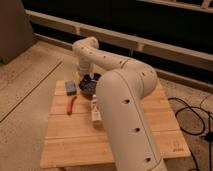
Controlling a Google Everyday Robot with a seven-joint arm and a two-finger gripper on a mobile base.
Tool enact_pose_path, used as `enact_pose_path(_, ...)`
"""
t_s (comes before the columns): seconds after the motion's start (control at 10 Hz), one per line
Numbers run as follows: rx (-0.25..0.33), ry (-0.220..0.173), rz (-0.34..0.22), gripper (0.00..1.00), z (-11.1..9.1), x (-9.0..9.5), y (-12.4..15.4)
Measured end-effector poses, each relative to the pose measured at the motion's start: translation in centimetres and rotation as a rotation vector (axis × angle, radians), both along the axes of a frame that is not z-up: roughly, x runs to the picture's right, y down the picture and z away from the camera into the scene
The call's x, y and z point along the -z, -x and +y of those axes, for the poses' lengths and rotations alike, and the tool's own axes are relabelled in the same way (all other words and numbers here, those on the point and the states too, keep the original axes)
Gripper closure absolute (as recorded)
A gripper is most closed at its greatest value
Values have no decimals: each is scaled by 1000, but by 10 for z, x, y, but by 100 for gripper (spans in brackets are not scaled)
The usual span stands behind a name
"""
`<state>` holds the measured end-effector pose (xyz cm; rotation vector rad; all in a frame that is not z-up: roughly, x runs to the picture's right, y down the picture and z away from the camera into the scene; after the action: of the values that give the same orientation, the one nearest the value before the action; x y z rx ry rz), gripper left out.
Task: Pick up the ceramic bowl
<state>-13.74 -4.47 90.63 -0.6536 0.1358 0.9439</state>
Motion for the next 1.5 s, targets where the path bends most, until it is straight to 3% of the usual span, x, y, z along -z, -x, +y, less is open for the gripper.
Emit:
enact_pose_path(0.2, 62, 24, -31, 35, 16, -3, 17)
enact_pose_path(0.4, 86, 58, -26, 35, 28, -10, 17)
enact_pose_path(0.8, 42, 174, 52, 35, 48, -37, -11)
enact_pose_path(1.1, 98, 236, 91, 36, 64, -56, -4)
enact_pose_path(1.2, 125, 243, 92, 41, 67, -61, 2)
enact_pose_path(1.5, 150, 240, 88, 72, 64, -71, 11)
